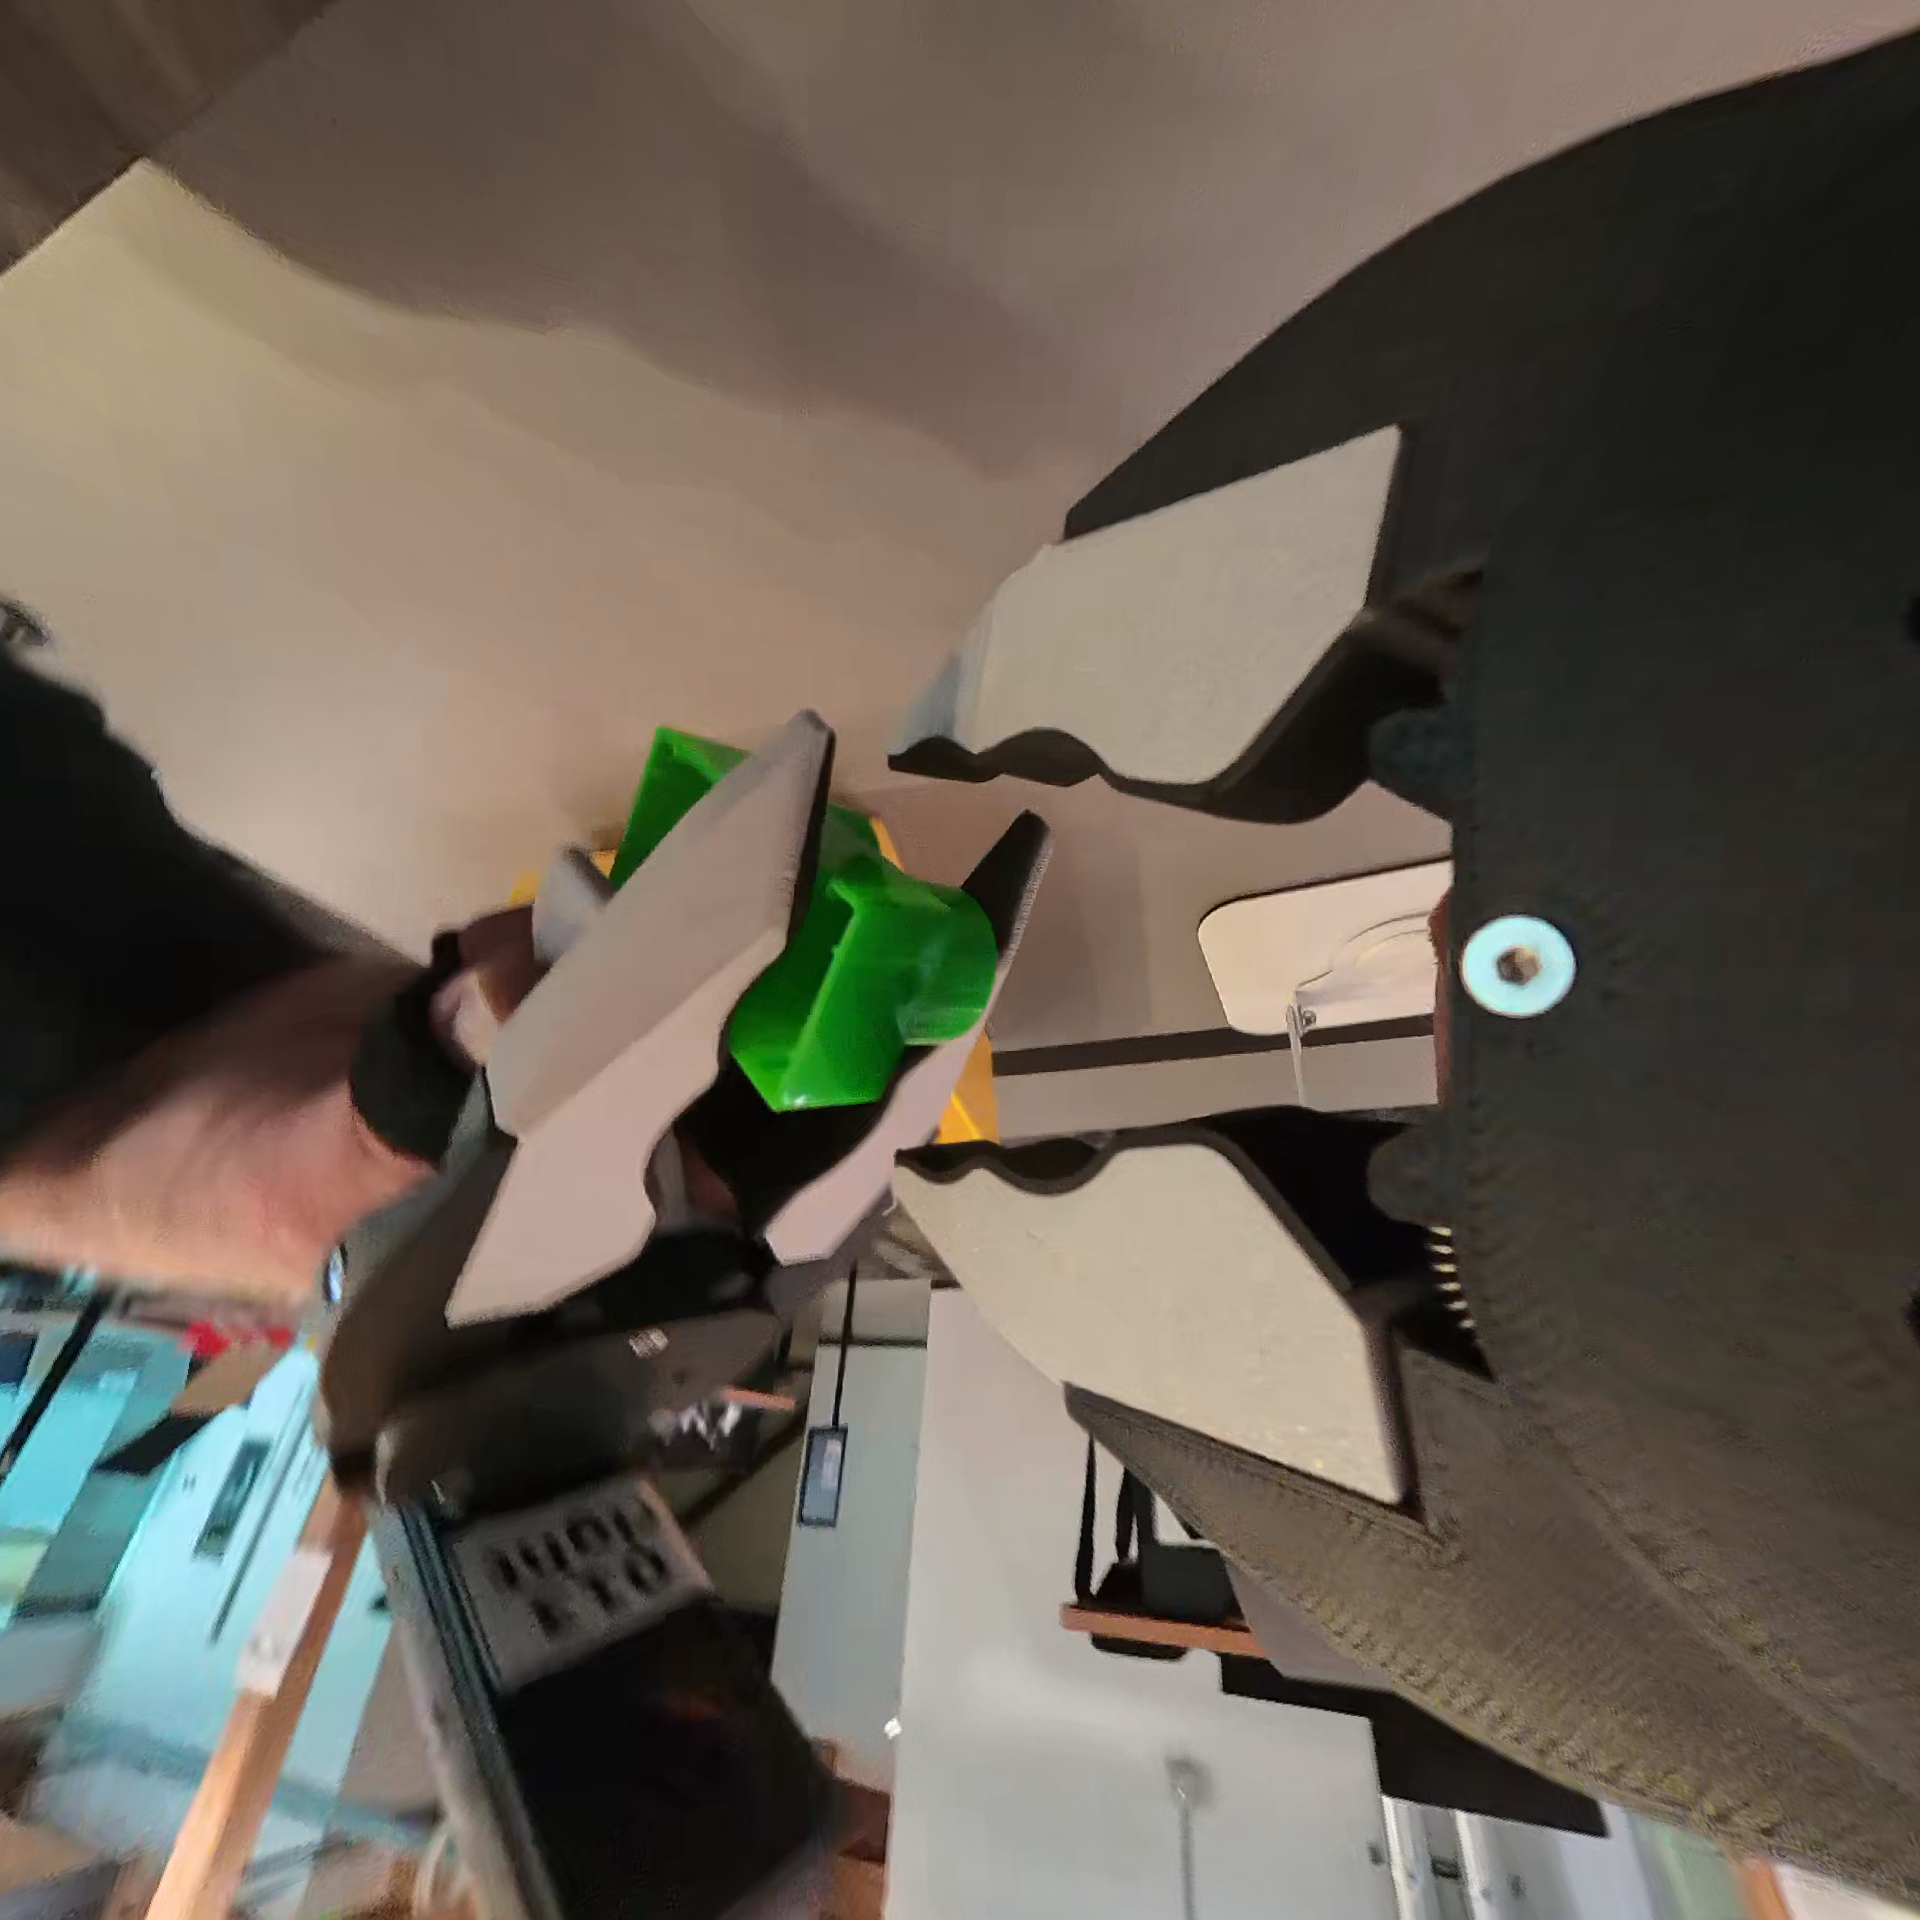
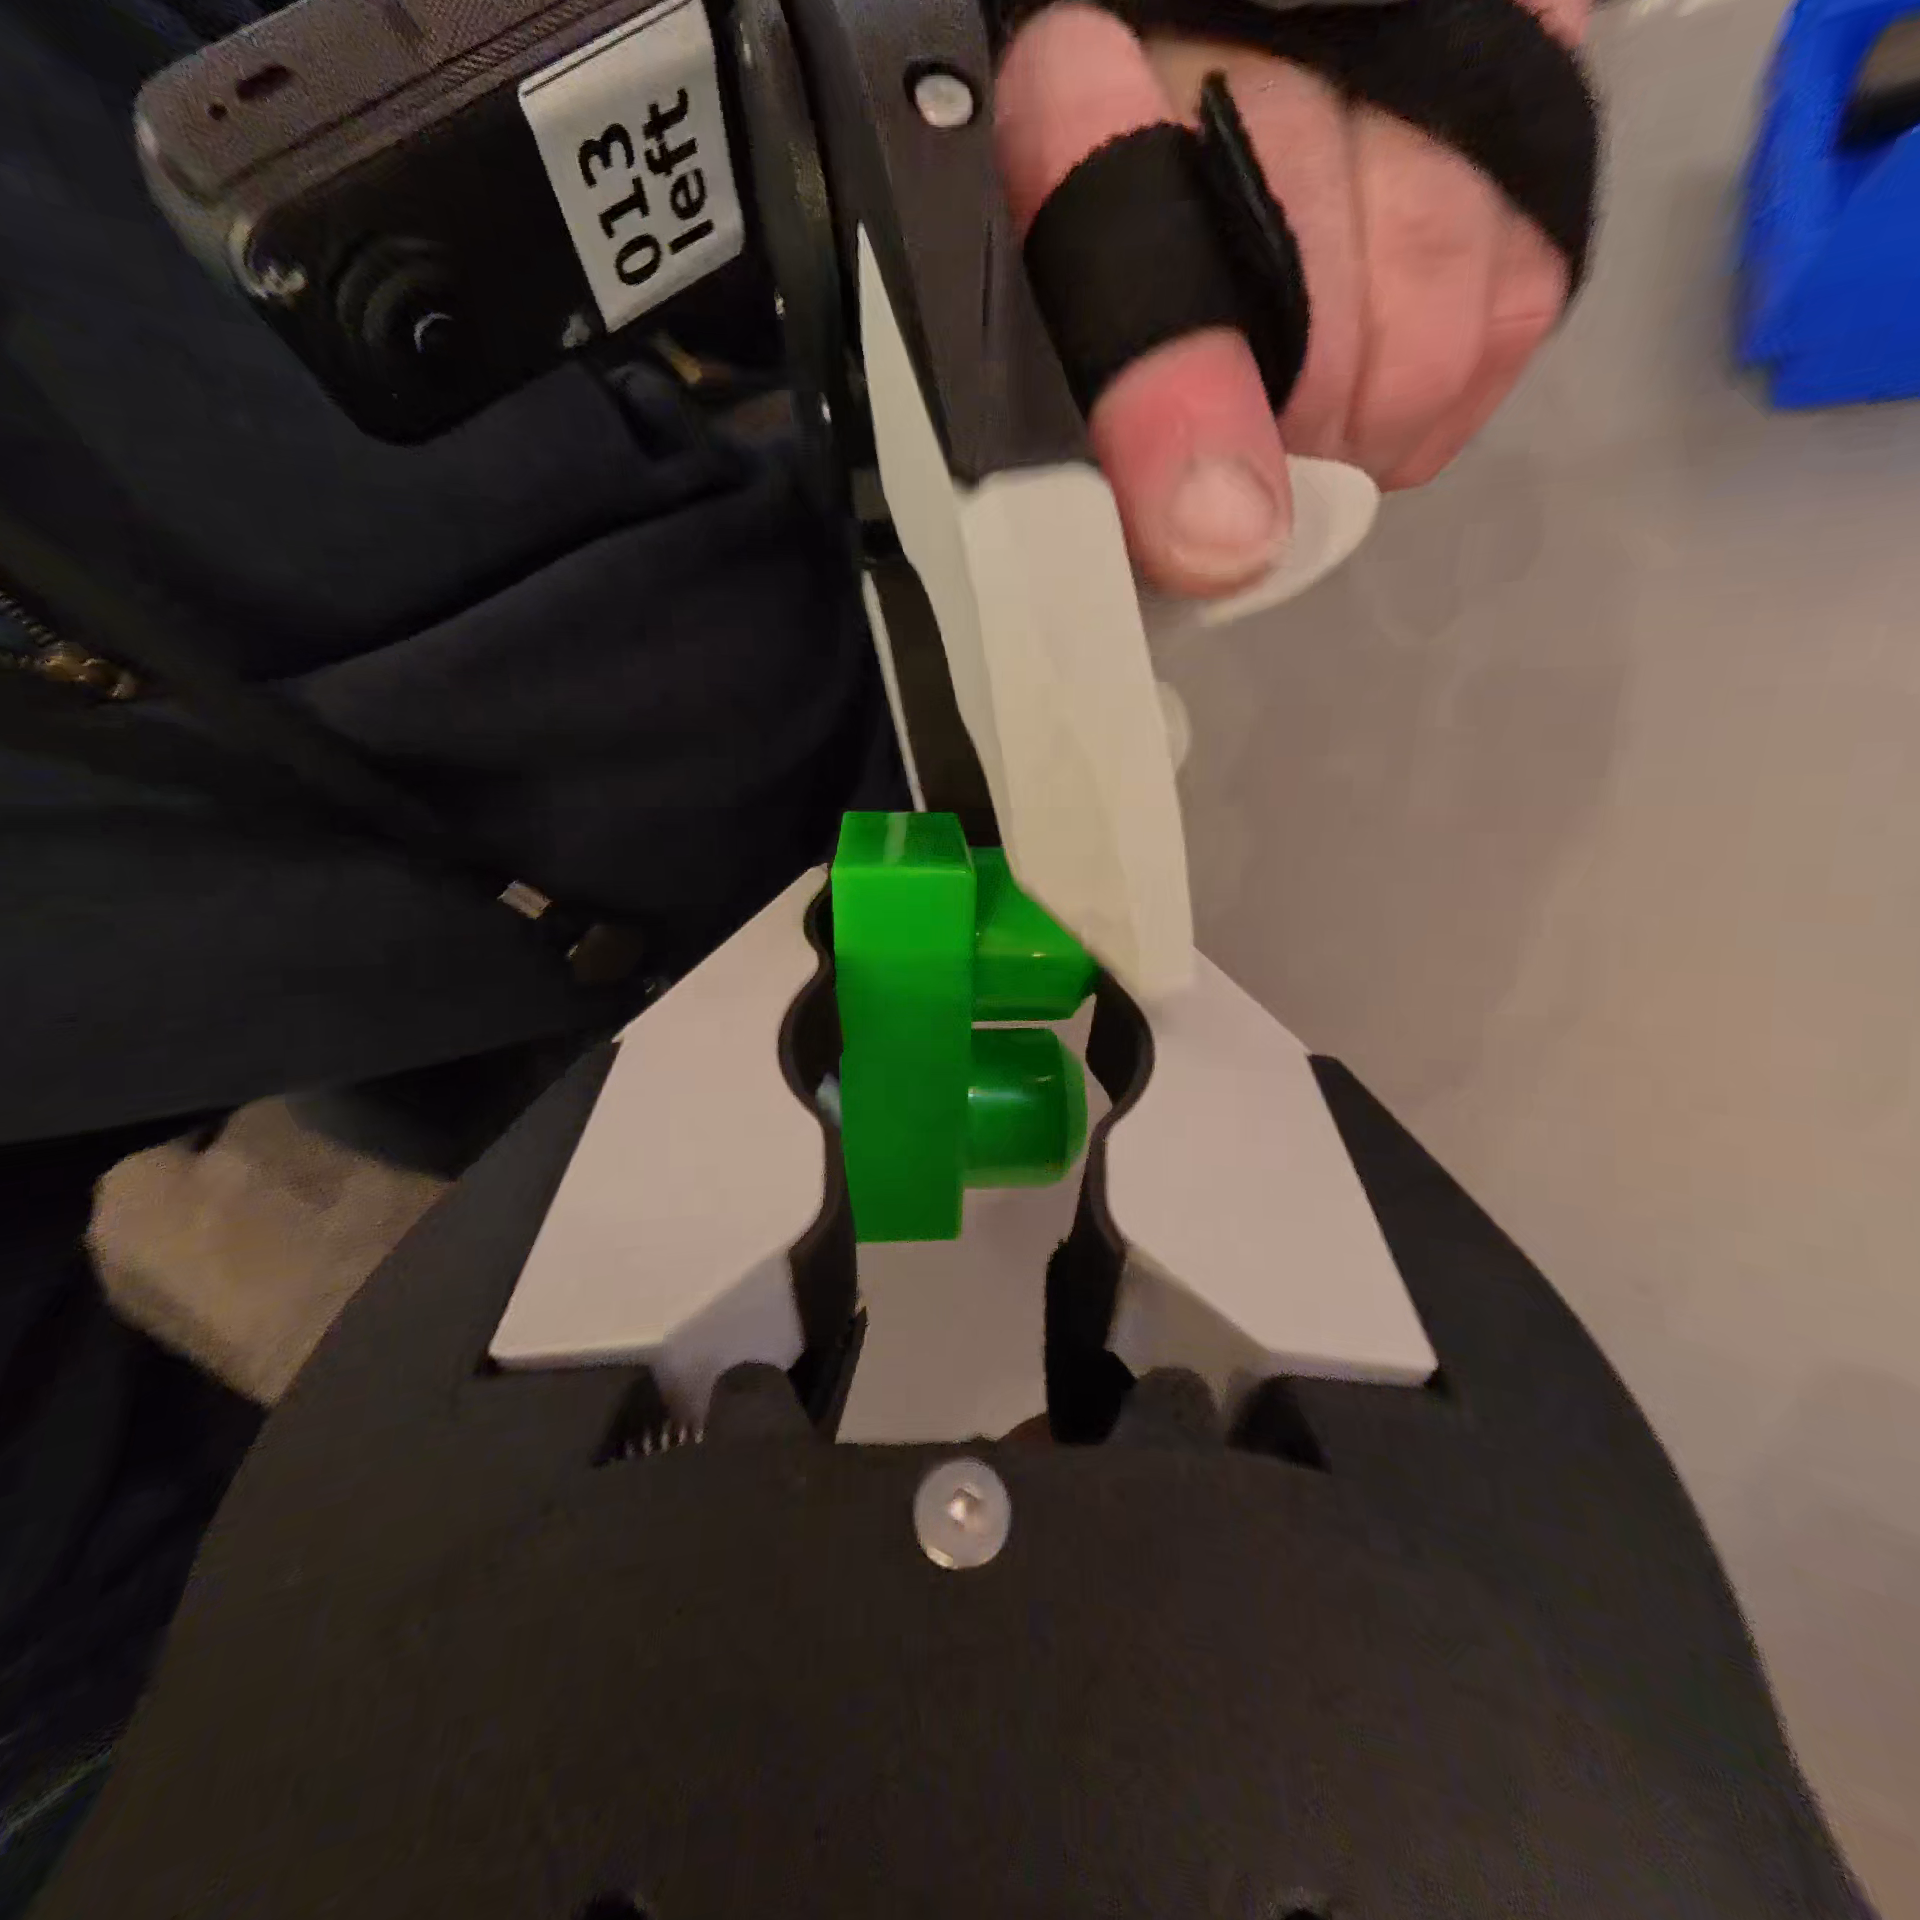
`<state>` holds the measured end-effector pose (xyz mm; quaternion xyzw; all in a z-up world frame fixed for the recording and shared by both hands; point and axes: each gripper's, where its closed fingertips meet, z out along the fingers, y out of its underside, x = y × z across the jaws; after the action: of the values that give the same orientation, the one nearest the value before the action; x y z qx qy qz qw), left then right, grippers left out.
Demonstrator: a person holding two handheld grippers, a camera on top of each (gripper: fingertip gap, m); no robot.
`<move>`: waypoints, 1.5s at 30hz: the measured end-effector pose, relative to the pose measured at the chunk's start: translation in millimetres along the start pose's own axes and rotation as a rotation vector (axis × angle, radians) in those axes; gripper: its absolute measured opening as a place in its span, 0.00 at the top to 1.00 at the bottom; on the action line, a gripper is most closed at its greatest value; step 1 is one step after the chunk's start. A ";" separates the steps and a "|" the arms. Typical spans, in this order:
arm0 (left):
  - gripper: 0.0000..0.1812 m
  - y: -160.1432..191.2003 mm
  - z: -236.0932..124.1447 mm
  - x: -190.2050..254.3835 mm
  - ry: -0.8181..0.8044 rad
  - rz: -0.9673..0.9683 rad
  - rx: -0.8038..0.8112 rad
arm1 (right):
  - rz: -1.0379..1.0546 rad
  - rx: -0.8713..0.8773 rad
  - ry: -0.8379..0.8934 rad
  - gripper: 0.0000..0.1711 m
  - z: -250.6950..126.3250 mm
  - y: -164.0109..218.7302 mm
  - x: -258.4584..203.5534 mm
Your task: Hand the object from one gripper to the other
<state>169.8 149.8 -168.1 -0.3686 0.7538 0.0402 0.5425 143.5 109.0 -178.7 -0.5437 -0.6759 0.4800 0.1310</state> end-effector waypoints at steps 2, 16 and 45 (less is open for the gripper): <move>0.64 -0.6 4.5 9.4 0.049 0.025 -0.015 | 0.012 -0.080 -0.045 0.75 4.3 9.7 -1.2; 0.78 -16.4 8.8 37.9 0.146 -0.048 0.059 | 0.025 -0.177 -0.192 0.75 21.9 23.4 -2.4; 0.79 32.8 -9.5 -41.2 0.375 -1.577 0.393 | -0.799 -0.304 1.373 0.72 -65.0 -31.0 78.8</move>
<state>148.4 190.4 -140.4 -0.6875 0.3455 -0.5459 0.3315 140.6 211.4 -148.6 -0.4466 -0.6458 -0.1413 0.6030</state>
